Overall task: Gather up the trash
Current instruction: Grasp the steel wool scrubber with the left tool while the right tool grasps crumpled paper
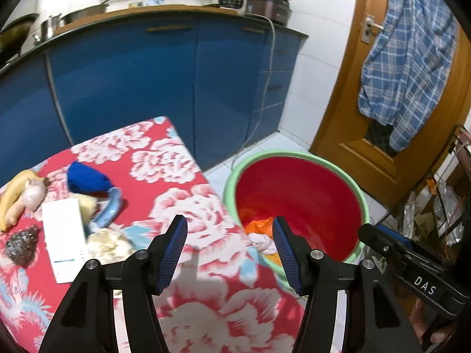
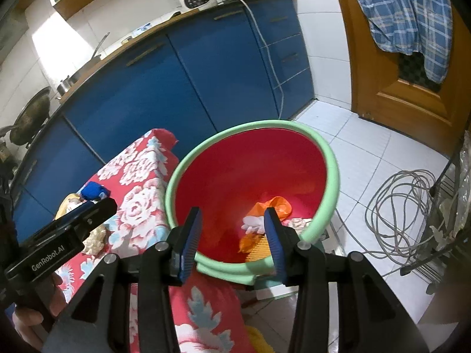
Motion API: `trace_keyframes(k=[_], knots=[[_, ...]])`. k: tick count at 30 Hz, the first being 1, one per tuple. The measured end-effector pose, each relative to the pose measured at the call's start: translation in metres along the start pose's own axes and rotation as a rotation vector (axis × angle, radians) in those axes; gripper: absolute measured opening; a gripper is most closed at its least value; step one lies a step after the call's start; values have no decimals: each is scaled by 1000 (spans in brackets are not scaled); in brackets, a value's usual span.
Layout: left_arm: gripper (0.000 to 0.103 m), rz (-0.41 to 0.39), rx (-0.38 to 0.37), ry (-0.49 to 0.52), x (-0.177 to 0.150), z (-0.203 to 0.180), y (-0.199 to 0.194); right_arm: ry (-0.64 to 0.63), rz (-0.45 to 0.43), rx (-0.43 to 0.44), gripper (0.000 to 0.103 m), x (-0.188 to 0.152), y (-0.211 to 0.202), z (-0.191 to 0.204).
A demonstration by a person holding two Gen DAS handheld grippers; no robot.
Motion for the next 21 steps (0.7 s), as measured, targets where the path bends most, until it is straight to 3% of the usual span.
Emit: trace_keyframes(k=[21], knots=[[62,-55,162,-205,-23,140,-52,-200,65,86,56,-16,24,127]])
Point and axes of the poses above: each gripper's, at about its wrist camera, not at the fingertips, and y roughly the way its jaws point, z to its left, x to its top, the point moved 7 cm from there along y, roughly the way its jaws point, and after that the axes turned 15 degrees about z, right-handed, at the moved point
